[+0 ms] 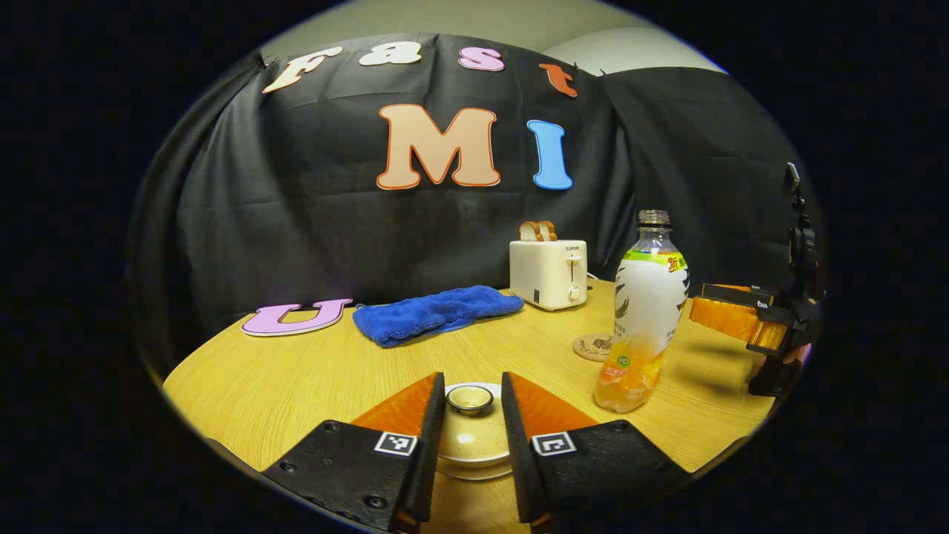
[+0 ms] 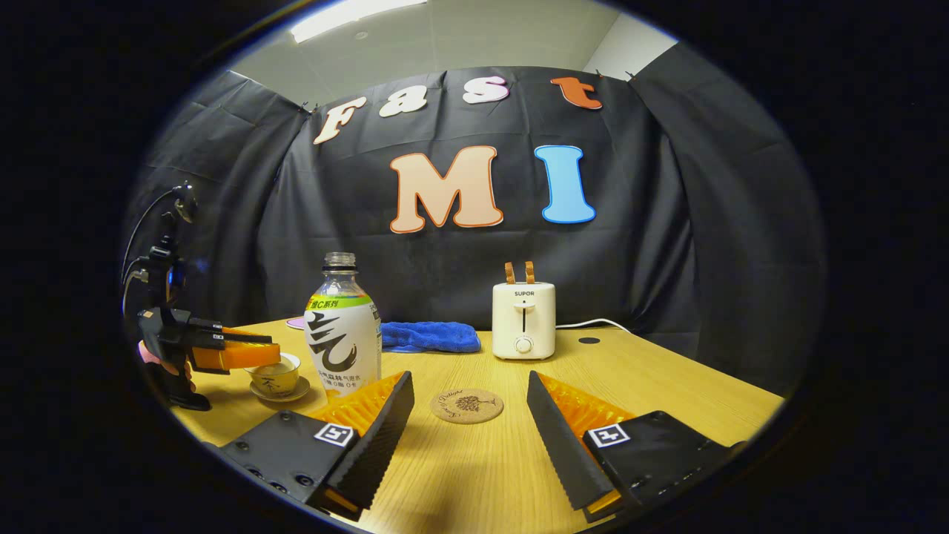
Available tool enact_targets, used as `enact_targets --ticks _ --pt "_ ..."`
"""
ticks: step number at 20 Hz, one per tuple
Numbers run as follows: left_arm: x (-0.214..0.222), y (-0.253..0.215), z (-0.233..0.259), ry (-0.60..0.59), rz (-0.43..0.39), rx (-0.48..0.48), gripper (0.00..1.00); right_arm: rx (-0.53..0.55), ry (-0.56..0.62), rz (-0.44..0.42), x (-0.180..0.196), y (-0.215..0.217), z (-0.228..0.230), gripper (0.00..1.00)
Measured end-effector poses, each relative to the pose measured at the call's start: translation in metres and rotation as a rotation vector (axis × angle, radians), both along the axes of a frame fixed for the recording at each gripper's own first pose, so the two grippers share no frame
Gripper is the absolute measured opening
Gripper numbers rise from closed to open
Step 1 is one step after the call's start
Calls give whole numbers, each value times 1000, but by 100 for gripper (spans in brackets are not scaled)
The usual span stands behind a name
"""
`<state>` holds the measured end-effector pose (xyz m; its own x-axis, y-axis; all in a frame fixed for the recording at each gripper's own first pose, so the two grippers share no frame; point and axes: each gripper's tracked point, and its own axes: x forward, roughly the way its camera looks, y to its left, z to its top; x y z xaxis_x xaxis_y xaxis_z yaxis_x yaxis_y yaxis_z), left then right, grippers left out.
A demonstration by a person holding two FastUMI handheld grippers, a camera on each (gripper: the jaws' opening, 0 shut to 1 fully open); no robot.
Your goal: Open the teacup lid with one hand, grasp the water bottle and pour water into the teacup with the other hand; after pouring, place the water bottle on the coaster and then close the teacup lid.
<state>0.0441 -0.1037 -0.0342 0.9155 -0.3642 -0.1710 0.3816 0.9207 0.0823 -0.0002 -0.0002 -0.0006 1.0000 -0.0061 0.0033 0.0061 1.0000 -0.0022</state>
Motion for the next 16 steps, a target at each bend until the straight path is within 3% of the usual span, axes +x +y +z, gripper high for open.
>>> enact_targets --ticks 4,16 --pt "0 0 0 0 2 1 30 0 0 0 0 0 0 97" --pt "0 10 11 -59 46 -46 28 1 1 35 0 7 -1 98"
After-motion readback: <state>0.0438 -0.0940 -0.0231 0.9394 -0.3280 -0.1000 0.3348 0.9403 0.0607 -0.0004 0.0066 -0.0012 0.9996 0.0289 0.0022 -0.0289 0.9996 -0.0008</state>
